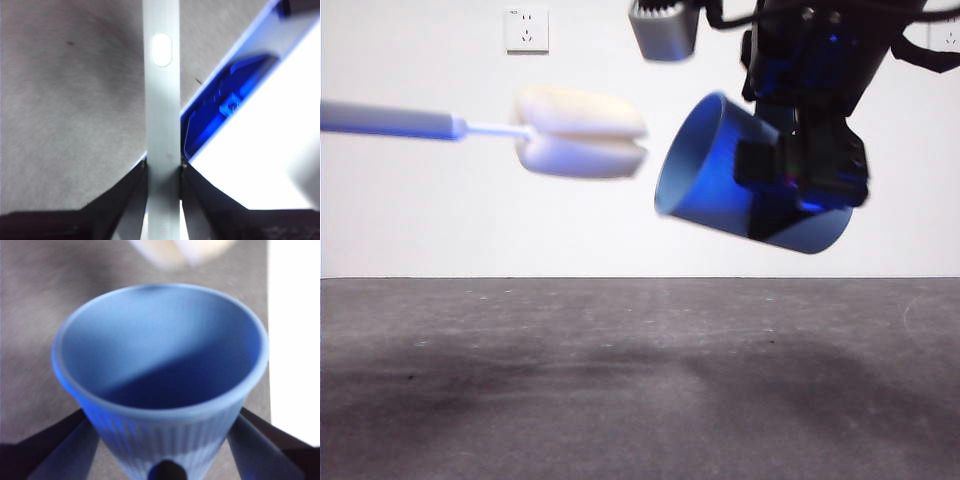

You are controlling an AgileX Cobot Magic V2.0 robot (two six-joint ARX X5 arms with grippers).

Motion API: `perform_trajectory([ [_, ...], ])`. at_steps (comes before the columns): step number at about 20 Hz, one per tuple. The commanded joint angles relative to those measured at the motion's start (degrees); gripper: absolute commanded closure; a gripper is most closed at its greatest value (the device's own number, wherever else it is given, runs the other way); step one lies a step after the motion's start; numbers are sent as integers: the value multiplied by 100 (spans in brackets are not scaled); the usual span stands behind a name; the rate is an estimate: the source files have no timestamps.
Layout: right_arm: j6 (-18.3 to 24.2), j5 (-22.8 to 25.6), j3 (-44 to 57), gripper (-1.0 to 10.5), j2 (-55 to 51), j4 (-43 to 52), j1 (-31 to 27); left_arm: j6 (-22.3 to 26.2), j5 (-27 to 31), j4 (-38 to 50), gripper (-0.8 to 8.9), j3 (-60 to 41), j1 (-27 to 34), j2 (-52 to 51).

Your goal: Pick up the cup brush,pick up the cup,insert the brush into the cup,clean the cup,put the cup brush back,put the cup back to the fixed position on the table

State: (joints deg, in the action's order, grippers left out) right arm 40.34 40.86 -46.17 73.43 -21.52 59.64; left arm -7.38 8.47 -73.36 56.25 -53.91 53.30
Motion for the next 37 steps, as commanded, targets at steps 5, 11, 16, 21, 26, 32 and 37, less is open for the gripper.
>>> perform_trajectory([
  [5, -2966, 96, -17, 963, -894, 59, 0, -2037, 1362, 826, 822, -120, 4, -83],
  [11, -4374, -754, -17, 963, -2218, 42, 0, -2269, 1447, 2656, 822, -275, 461, 1093],
  [16, -4529, -944, -17, 963, -3198, -44, 0, -2271, 623, 4089, 822, -275, 1023, 2251],
  [21, -4551, -927, -17, 963, -3950, -350, 0, -2291, 201, 4651, 822, -275, 1550, 3163],
  [26, -4610, -925, -17, 963, -4083, -509, 0, -2295, -210, 4913, 822, -275, 1757, 3886],
  [32, -4848, -922, -17, 963, -4050, -560, 0, -2476, -229, 5012, 822, -275, 1757, 4234],
  [37, -4966, -927, -17, 963, -3971, -566, 2, -2586, -262, 5060, 821, -275, 1718, 4297],
])
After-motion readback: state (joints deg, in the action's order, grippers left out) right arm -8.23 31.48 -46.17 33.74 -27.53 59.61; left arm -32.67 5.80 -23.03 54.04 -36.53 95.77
